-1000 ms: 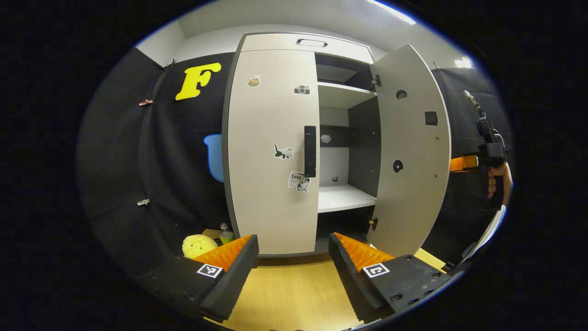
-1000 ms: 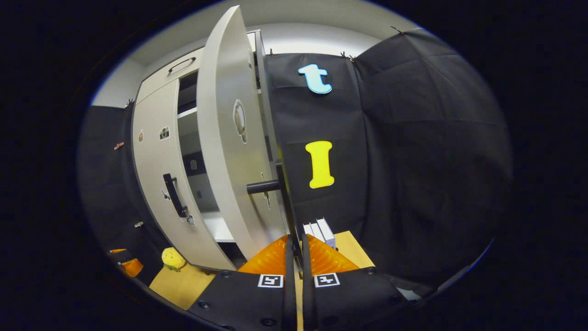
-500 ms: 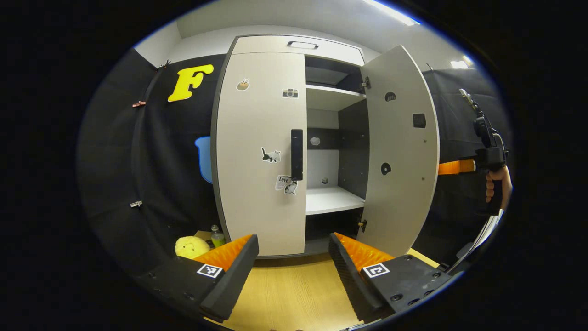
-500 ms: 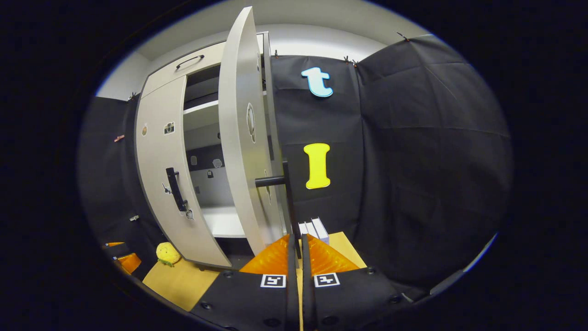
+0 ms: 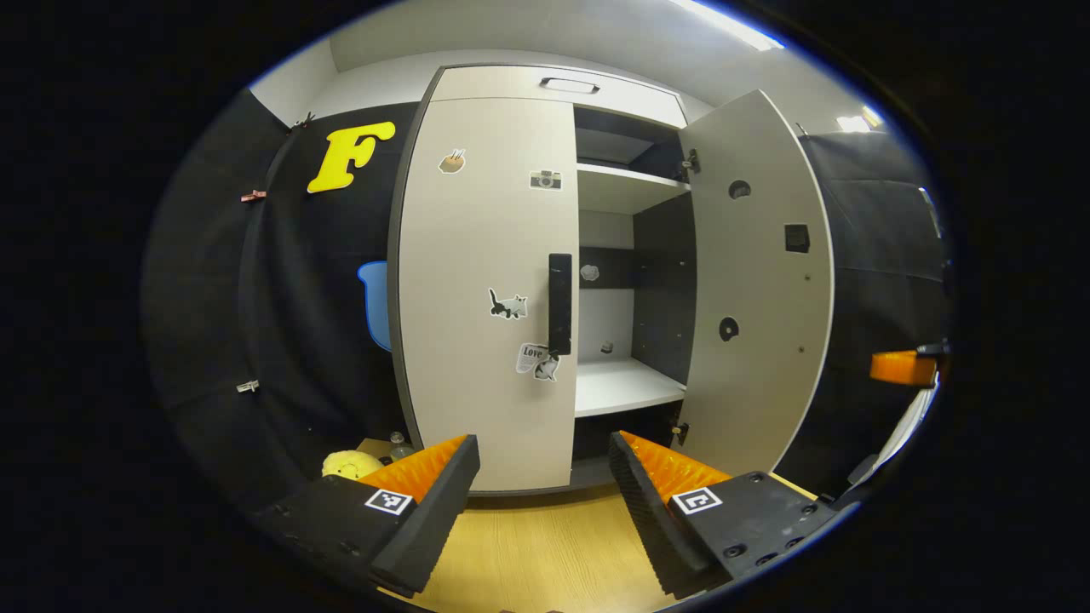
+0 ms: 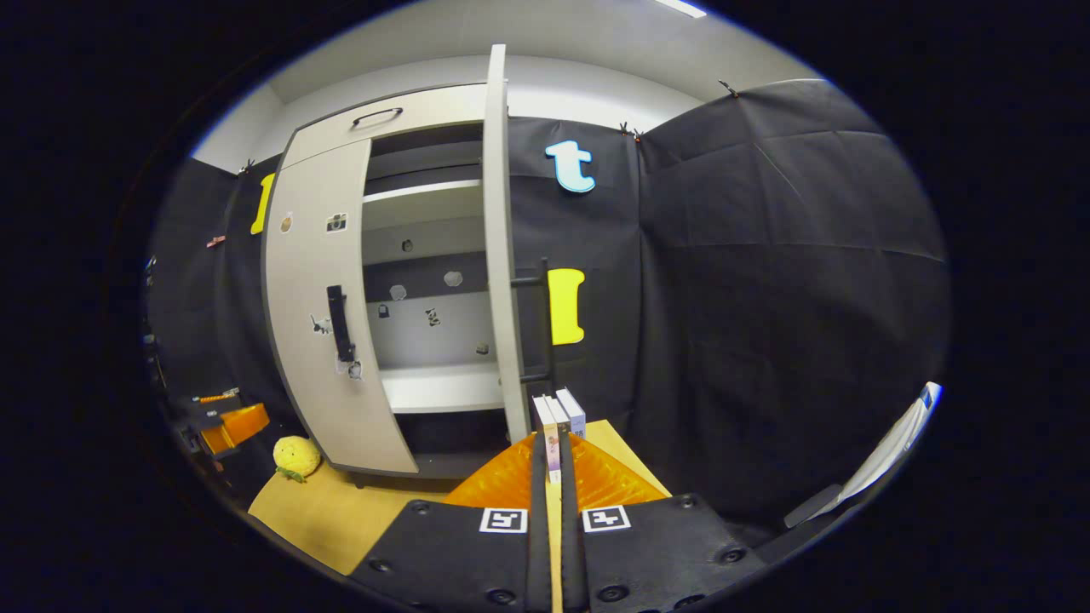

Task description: Open the right door of the double-door shoe cabinet with the right hand, and open the left door with the left hand.

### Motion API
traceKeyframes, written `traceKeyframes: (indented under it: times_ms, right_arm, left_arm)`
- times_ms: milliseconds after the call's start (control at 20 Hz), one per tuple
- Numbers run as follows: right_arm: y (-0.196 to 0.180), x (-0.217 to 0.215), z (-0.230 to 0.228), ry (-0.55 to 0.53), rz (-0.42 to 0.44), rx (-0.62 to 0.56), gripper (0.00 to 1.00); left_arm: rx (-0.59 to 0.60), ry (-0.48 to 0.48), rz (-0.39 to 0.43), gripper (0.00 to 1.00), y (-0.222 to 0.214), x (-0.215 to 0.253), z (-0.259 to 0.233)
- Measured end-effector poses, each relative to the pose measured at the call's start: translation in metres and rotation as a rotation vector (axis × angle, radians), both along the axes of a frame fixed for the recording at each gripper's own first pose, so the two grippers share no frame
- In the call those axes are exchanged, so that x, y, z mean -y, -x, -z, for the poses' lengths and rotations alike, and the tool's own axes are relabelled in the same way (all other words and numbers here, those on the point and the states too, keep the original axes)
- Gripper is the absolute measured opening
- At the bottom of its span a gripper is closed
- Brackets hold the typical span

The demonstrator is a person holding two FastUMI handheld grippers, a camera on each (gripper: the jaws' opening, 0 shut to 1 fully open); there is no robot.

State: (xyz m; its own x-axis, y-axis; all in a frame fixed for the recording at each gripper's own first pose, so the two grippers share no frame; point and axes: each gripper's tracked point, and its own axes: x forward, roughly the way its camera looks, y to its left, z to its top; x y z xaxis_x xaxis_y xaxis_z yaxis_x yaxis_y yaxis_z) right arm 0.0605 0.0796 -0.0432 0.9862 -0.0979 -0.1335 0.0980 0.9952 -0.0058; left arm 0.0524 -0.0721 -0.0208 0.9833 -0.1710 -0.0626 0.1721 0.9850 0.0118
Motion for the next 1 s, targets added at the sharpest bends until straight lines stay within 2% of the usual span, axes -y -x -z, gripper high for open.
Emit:
traceKeyframes:
  times_ms: [50,150,300,400,500,650,750,1000]
  right_arm:
    - [0.0,-0.008,0.01,0.014,-0.007,-0.012,0.15]
    - [0.004,-0.027,0.025,0.025,-0.038,-0.022,0.43]
    - [0.004,-0.059,0.051,-0.033,-0.101,-0.059,0.96]
    - [-0.001,-0.075,0.059,-0.051,-0.146,-0.069,0.96]
    - [-0.01,-0.078,0.063,-0.027,-0.155,-0.06,0.96]
    - [-0.023,-0.083,0.06,0.021,-0.176,-0.022,0.96]
    - [-0.025,-0.089,0.06,0.002,-0.211,-0.01,0.96]
    - [-0.04,-0.11,0.068,-0.003,-0.305,-0.02,0.96]
  left_arm:
    - [0.006,0.005,-0.007,0.95,-0.008,-0.001,-0.004]
    - [0.02,0.008,-0.013,0.95,-0.024,0.001,-0.014]
    - [0.051,-0.009,-0.031,0.95,-0.05,0.003,-0.031]
    - [0.091,0.005,-0.052,0.95,-0.069,0.005,-0.046]
    - [0.124,0.031,-0.052,0.95,-0.089,0.012,-0.06]
    - [0.127,0.05,-0.055,0.95,-0.121,0.021,-0.07]
    - [0.14,0.051,-0.066,0.92,-0.143,0.026,-0.077]
    - [0.116,0.041,-0.091,0.95,-0.195,0.036,-0.075]
